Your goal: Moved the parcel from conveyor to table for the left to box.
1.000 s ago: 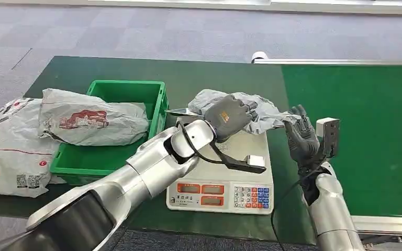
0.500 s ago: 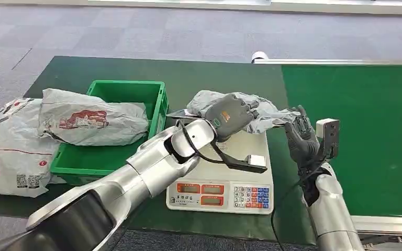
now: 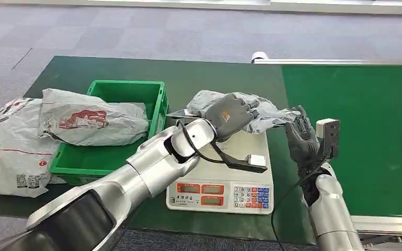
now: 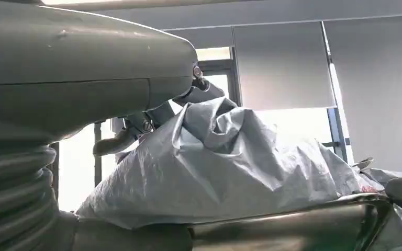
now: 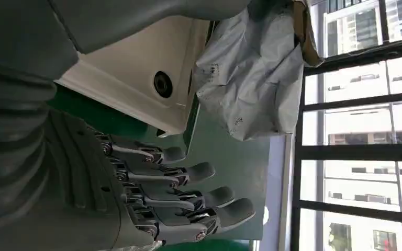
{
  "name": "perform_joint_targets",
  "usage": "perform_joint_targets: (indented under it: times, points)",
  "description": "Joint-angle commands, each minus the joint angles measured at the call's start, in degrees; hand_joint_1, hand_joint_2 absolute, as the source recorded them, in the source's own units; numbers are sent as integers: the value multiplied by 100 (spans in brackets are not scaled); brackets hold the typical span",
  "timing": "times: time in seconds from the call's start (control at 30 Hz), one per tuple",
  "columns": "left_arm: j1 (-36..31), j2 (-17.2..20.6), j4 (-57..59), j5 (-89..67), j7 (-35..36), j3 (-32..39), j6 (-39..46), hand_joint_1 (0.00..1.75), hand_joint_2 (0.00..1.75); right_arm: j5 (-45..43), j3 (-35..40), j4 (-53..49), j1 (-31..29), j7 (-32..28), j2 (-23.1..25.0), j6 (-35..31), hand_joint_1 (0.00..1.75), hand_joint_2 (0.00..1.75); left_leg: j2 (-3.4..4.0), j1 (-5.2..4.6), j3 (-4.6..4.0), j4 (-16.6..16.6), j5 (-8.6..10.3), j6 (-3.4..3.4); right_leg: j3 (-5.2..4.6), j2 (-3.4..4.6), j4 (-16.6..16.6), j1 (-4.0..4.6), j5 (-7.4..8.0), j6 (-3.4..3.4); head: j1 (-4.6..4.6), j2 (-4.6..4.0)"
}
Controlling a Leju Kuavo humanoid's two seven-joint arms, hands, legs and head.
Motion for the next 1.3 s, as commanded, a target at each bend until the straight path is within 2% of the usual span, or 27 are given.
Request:
perform_joint_targets:
  times: [0.03, 0.7, 0.73, 0.8, 1.07, 1.13, 1.23, 1.27, 1.3]
  points:
    - [-268, 40, 138, -34, -6, 227, -55, 175, 175, -16, 178, 95, -151, 31, -61, -14, 0, 175, 12, 3, 6, 2, -6, 1, 4, 6, -1, 4, -2, -7, 0, 2]
    - [-268, 40, 138, -34, -6, 227, -55, 175, 175, -16, 178, 95, -151, 31, -61, -14, 0, 175, 13, 1, 9, 1, -6, 0, 5, 6, 0, 3, -2, -8, 0, 2]
    - [-268, 40, 138, -34, -6, 227, -55, 175, 175, -16, 178, 95, -151, 31, -61, -14, 0, 175, 24, 4, 36, -11, -12, 1, 31, 10, -15, 9, -4, -17, 0, 2]
    - [-268, 40, 138, -34, -6, 227, -55, 175, 175, -16, 178, 95, -151, 31, -61, -14, 0, 175, 9, 1, 3, 1, -4, 0, 1, 4, 0, 3, -1, -6, 0, 2]
    - [-268, 40, 138, -34, -6, 227, -55, 175, 175, -16, 178, 95, -151, 31, -61, -14, 0, 175, 10, 1, 3, 2, -4, 0, 1, 5, 0, 3, -1, -6, 0, 2]
    - [-268, 40, 138, -34, -6, 227, -55, 175, 175, -16, 178, 95, -151, 31, -61, -14, 0, 175, 21, 4, 26, -6, -11, 1, 22, 10, -9, 8, -3, -14, 0, 0]
    - [-268, 40, 138, -34, -6, 227, -55, 175, 175, -16, 178, 95, -151, 31, -61, -14, 0, 175, 13, 2, 7, 2, -7, 0, 4, 6, 0, 4, -2, -8, 0, 2]
    - [2469, 1903, -2622, 432, 614, 1024, -1074, 175, 175, 59, -213, -678, 460, 66, 63, -311, 0, 175, 10, 1, 5, 0, -4, 0, 2, 5, 0, 2, -1, -6, 0, 0]
    - [3263, 2567, -2973, 395, 397, 1122, -435, 175, 175, 64, -305, -909, 663, 105, 70, -236, 0, 175, 23, 5, 34, -11, -12, 1, 30, 10, -15, 9, -4, -16, 0, 2]
